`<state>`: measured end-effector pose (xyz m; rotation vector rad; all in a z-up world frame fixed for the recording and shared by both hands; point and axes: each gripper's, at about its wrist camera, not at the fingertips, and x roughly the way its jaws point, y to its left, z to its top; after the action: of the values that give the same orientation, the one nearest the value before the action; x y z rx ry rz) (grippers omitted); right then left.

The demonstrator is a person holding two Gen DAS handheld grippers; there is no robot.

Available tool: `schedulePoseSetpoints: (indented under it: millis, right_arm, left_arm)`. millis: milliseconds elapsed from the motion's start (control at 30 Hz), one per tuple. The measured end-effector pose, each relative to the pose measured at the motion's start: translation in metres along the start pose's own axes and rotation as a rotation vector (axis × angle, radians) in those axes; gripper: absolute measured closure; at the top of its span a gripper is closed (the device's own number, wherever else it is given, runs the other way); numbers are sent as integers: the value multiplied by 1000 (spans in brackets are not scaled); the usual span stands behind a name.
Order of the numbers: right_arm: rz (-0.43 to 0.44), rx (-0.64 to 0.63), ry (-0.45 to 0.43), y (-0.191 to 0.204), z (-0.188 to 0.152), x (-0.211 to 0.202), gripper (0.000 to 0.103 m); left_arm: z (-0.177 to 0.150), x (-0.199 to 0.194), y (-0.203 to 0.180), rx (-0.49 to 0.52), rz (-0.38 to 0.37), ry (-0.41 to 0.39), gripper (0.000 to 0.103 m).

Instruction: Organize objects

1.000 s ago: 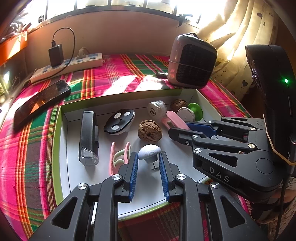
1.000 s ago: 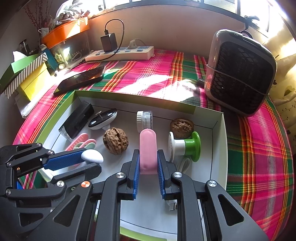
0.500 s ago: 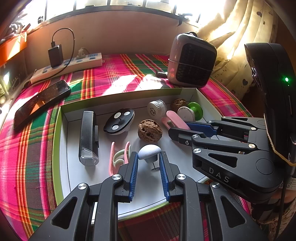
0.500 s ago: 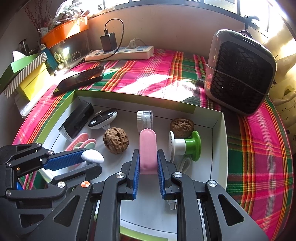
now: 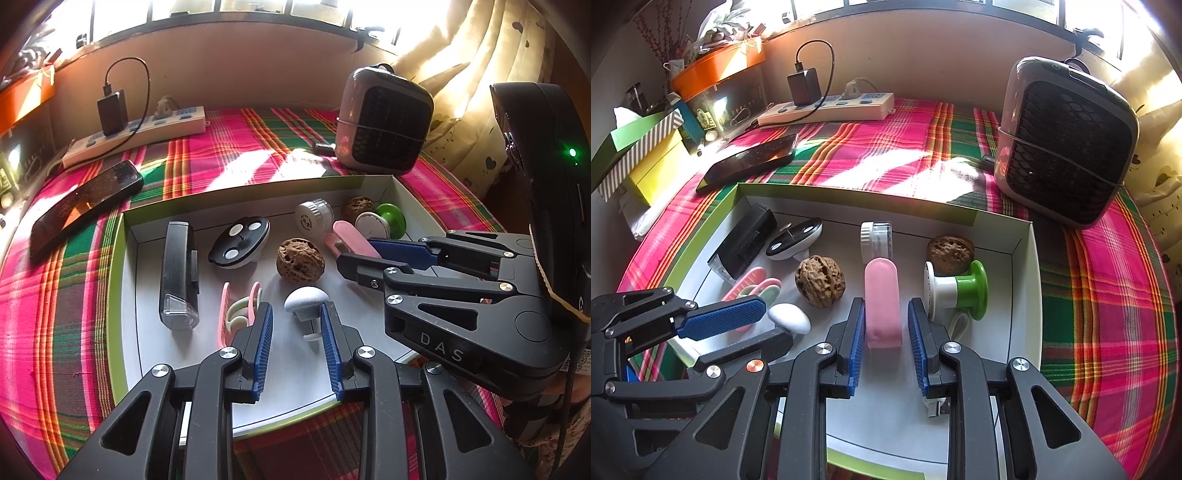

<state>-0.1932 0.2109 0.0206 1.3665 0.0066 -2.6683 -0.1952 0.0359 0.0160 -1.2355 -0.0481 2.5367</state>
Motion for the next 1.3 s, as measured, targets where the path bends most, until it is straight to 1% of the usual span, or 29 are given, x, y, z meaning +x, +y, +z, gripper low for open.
schedulePoseSetpoints:
  millis: [200, 433, 867, 967, 1300]
  right_arm:
    - [-5, 2, -11, 0, 1, -3, 72]
    - [-15, 1, -20, 3, -1, -9, 70]
    - [-29, 32, -71, 7, -14, -37, 70]
    - [-33, 39, -84, 9, -18, -43, 70]
    - [-55, 46, -131, 16, -36, -65, 70]
  left_arm:
    - [-1, -1, 2, -10, 8, 3, 75]
    - [-3, -6, 3, -14, 17, 6, 75]
    - [-13, -35, 2, -14, 62, -44, 75]
    - [-17, -42, -1, 0, 89, -63, 75]
    - [-31, -58, -6, -20, 73, -79, 74]
